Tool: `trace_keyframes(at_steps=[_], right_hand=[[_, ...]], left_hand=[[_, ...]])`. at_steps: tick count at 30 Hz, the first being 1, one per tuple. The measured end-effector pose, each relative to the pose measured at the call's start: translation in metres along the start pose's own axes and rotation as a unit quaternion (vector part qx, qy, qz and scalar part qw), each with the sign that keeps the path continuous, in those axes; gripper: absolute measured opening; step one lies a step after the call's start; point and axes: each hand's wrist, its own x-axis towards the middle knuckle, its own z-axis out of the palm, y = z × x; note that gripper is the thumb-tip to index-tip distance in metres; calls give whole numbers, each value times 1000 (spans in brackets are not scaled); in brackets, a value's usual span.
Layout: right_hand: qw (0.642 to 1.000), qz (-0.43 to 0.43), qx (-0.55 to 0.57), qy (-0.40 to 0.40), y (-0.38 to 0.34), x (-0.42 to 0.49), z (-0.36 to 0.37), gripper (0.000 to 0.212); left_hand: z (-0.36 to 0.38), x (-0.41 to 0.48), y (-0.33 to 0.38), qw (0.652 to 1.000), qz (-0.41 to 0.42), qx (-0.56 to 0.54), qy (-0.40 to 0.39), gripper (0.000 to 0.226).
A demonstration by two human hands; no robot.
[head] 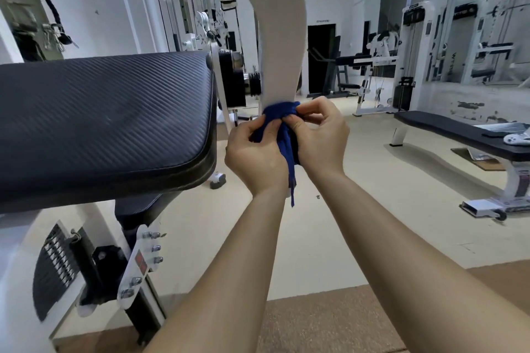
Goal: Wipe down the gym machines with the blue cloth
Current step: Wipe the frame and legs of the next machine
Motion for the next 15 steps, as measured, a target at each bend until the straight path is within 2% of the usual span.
trace_keyframes(at_steps=[7, 15], right_hand=[[997, 60, -49, -27, 38, -7, 15, 21], [986, 101, -120, -55, 70, -17, 26, 20]], left_hand=[[-6, 5, -33, 993, -70, 93, -15, 9], [-16, 18, -69, 981, -45, 169, -85, 13]])
